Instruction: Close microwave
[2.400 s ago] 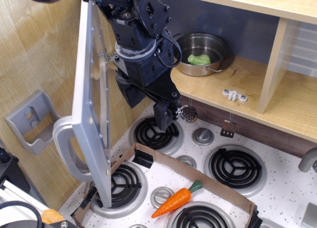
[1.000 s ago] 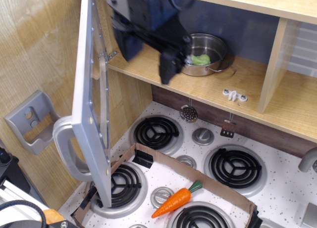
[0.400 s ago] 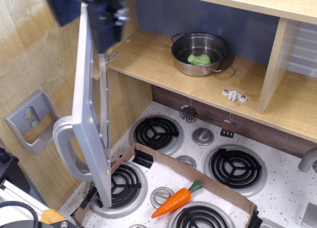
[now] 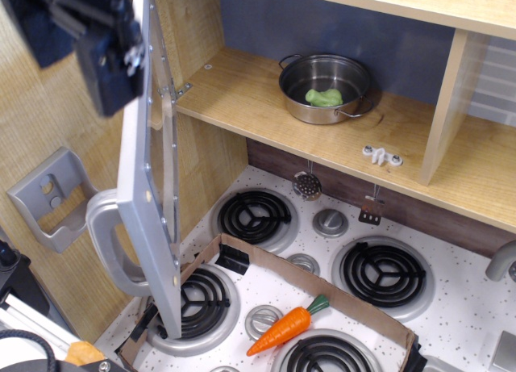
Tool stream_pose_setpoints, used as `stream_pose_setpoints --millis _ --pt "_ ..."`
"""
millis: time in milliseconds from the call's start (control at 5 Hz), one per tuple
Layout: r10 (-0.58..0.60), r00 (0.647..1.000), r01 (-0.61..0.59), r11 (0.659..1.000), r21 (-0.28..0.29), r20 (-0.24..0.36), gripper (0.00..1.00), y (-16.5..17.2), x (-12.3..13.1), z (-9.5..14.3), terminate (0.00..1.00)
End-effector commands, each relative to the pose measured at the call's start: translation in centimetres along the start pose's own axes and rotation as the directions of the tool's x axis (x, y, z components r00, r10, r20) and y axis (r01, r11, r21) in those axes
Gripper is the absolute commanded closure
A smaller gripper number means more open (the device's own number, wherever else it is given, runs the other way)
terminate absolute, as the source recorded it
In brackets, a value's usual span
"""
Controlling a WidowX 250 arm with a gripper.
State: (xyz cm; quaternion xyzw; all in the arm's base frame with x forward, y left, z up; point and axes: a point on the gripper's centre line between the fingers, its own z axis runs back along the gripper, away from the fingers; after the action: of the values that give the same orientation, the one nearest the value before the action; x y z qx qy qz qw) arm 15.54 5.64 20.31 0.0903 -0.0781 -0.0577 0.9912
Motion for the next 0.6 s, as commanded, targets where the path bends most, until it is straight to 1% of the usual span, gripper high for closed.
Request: stream_pose_setpoints --millis 0,200,400 --pt "0.009 1.0 -0.008 0.999 0.046 -0.028 0.0 0.1 -1.9 -2.0 0.0" --pt "0.024 0.999 -0.022 0.998 0.06 -0.027 0.0 0.0 -2.6 -3.4 0.0" --pt "0.036 0.999 -0.036 0.998 0.042 -0.019 0.0 -0.5 -2.2 -4.0 0.0"
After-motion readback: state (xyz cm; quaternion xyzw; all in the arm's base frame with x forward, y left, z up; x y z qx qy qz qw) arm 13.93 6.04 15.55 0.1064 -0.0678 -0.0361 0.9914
